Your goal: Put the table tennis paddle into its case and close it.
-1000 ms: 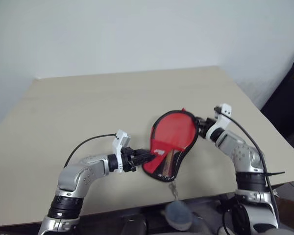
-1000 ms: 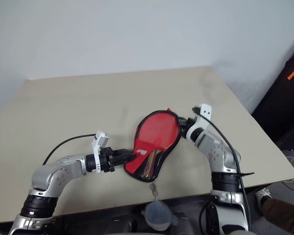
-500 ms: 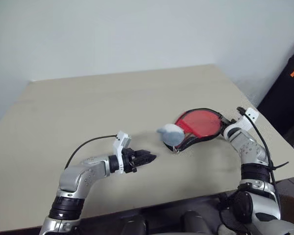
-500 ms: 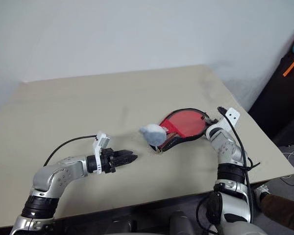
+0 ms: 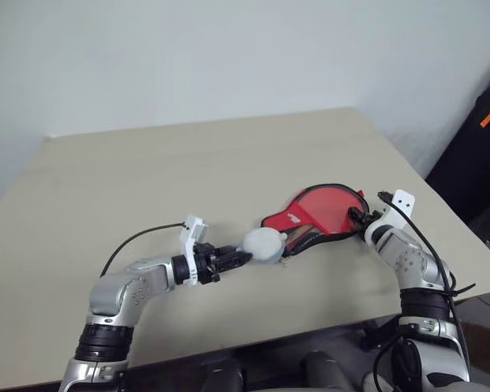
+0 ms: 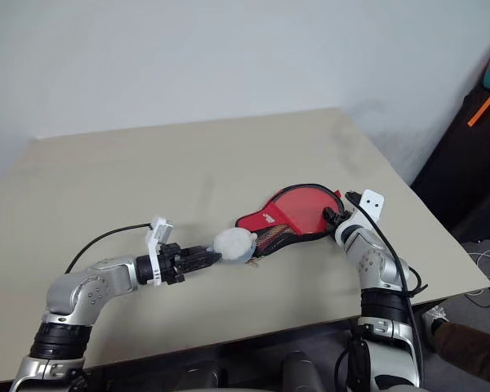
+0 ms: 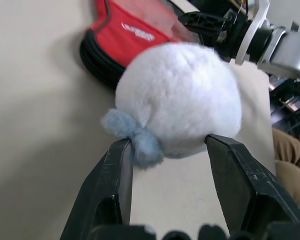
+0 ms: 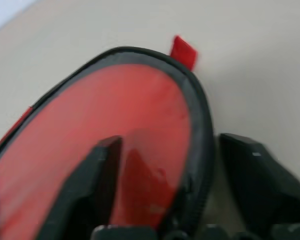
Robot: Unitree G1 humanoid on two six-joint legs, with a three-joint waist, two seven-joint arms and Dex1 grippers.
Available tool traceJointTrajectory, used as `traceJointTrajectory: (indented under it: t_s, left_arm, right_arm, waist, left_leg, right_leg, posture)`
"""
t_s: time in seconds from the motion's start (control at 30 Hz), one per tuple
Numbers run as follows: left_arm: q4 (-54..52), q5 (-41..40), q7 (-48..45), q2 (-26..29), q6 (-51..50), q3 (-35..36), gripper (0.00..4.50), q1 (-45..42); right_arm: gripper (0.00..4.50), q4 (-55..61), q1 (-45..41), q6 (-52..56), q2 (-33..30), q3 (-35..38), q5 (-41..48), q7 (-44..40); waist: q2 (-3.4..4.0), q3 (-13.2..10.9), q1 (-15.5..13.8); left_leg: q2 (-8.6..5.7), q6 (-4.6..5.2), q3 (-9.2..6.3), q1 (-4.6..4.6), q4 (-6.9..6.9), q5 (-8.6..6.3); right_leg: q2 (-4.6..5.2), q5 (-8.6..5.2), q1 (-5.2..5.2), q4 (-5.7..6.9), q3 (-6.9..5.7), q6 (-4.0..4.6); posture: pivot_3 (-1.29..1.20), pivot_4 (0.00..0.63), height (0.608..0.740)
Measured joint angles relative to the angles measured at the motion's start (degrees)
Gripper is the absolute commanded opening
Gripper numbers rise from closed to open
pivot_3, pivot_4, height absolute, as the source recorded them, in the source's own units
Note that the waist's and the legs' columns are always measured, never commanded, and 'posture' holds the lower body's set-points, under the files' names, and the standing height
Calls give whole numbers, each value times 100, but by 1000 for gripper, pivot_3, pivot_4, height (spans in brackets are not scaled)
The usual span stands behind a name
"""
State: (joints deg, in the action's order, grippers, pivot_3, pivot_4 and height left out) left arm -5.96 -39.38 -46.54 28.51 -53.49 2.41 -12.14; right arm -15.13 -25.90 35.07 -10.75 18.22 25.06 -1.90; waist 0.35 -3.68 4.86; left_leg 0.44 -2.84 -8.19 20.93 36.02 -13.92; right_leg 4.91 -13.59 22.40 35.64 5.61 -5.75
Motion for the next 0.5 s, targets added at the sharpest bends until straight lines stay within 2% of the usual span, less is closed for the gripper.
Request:
traceJointTrajectory:
  t_s: [0.13, 0.27, 0.37, 0.5]
  left_arm:
    - [29, -93, -177, 395, -103, 256, 2382, 48]
    - [-5, -215, -363, 832, -173, 537, 2382, 373]
    - [-52, -246, -377, 963, -204, 756, 2382, 638]
    - [-280, -332, -326, 987, -213, 933, 2382, 1029]
  right_arm:
    - [3861, 306, 335, -1060, 28, 324, 92, -471]
    - [3861, 860, 599, -1273, 13, 505, 740, -1352]
    - [3861, 1456, 855, -983, -199, 187, 1215, -2306]
    - [3861, 2172, 1104, -270, -588, -583, 1795, -3469]
  waist:
    - [2, -1, 11]
    - [5, -3, 87]
    - [10, -6, 93]
    - [7, -6, 75]
  left_leg:
    - [0, 0, 1, 1, -2, 0]
    - [3, 0, 0, -3, -9, 0]
    - [5, 0, 1, -7, -13, -1]
    - [6, -1, 0, -7, -11, -1]
  right_leg:
    - [0, 0, 3, 0, 1, -1]
    - [-1, -2, 4, 2, 0, 1]
    - [-1, -6, 4, 5, 0, 8]
    - [0, -7, 0, 3, -2, 10]
  posture:
    - [0, 0, 740]
    - [0, 0, 740]
    - [0, 0, 740]
    - [0, 0, 740]
